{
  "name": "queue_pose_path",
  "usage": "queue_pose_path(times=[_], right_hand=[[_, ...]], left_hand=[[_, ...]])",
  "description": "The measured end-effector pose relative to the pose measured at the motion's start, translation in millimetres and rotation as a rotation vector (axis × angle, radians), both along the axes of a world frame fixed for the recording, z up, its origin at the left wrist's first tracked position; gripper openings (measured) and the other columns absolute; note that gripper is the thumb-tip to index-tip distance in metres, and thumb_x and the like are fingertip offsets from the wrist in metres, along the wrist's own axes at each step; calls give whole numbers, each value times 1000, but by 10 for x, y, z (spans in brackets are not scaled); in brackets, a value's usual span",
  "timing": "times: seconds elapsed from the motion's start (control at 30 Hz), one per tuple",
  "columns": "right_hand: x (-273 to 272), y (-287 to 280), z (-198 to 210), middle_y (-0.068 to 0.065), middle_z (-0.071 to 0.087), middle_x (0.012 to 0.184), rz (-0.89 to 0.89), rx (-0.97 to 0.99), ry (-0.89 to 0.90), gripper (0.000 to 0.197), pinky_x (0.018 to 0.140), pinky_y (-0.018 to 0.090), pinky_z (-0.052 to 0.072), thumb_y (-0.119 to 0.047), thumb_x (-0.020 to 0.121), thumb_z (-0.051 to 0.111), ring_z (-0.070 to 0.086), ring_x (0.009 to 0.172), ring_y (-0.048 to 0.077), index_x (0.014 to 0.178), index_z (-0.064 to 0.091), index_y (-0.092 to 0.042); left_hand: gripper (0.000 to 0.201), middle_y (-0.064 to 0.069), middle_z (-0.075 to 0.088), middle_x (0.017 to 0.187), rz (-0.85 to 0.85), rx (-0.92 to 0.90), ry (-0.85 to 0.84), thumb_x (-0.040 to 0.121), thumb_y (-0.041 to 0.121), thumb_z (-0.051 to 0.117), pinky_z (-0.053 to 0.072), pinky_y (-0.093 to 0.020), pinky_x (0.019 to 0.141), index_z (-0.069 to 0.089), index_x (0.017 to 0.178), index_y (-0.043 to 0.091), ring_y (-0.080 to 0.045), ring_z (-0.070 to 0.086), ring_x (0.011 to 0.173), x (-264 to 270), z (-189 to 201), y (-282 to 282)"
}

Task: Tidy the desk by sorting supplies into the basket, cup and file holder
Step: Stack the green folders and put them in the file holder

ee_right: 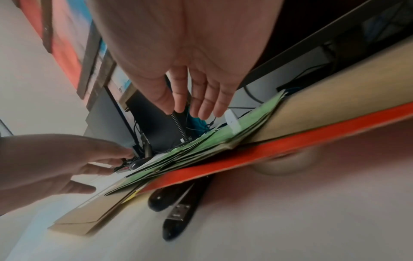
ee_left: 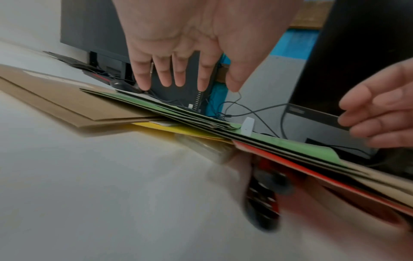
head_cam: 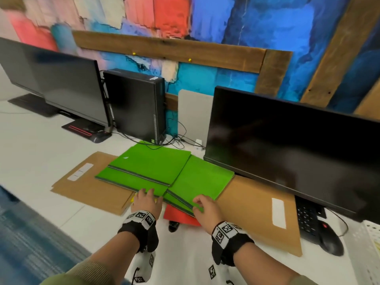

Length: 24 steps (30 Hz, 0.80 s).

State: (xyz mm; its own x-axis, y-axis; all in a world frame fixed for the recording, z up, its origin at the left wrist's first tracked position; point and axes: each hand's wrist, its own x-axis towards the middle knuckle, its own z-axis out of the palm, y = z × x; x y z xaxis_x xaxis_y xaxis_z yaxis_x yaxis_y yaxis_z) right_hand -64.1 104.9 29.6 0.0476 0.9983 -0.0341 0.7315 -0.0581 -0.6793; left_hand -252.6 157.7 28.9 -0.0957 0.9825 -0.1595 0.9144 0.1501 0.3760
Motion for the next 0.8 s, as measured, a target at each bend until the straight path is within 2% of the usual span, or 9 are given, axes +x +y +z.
queue_pose_path(times=[0.17,0.33,0.4,0.47,0.53,0.63,0.7,0.8], right_hand=[[-389,487,70,6,56,124,46,-64,-37,29,96,27,41,-18,92,52,53,115,21,120,53,-10],[-687,855,43,14,56,127,-82,-259,114,43,92,35,47,-21,93,54,59,110,28,132,41,-10],[-765,977,9,14,54,131,-114,-294,136,48,91,32,47,-21,92,55,59,111,28,136,36,-10],[-814,1088,-15,15,52,132,-167,-315,185,52,92,37,50,-20,92,56,61,107,31,138,33,-10],[-847,1191,-39,17,54,128,-238,-330,220,54,89,40,53,-19,92,56,64,99,32,139,31,-10],[-877,1339,-62,18,61,117,-312,-341,205,56,77,32,51,-17,92,56,62,92,29,140,28,-7],[-889,1419,-54,19,60,118,-349,-356,168,58,77,33,48,-16,92,57,61,98,31,139,27,-5],[-895,1482,-19,21,53,128,-367,-399,139,65,87,35,48,-15,90,60,56,114,33,141,21,-3]], left_hand=[[55,-12,24,152,33,-82,35,97,46,36,30,-39,112,29,144,20,-31,28,137,-328,-68,343],[61,-17,35,143,148,-200,56,97,48,32,33,-38,107,20,146,15,-32,35,131,-466,-150,575],[65,-18,36,143,205,-228,19,97,49,33,34,-39,106,14,149,15,-33,36,131,-520,-188,668],[67,-19,35,143,257,-235,-31,97,47,34,34,-40,106,8,150,15,-34,36,131,-566,-209,748],[69,-20,34,144,295,-235,-76,97,47,34,35,-42,106,3,150,16,-35,35,132,-597,-212,805],[71,-20,31,145,325,-232,-118,97,47,35,35,-44,107,-2,151,18,-36,33,133,-600,-229,872],[73,-21,31,145,350,-235,-149,96,47,37,35,-45,108,-2,151,18,-36,32,134,-594,-249,921],[74,-21,33,145,390,-239,-206,96,46,40,35,-44,108,0,151,18,-36,33,134,-587,-277,966]])
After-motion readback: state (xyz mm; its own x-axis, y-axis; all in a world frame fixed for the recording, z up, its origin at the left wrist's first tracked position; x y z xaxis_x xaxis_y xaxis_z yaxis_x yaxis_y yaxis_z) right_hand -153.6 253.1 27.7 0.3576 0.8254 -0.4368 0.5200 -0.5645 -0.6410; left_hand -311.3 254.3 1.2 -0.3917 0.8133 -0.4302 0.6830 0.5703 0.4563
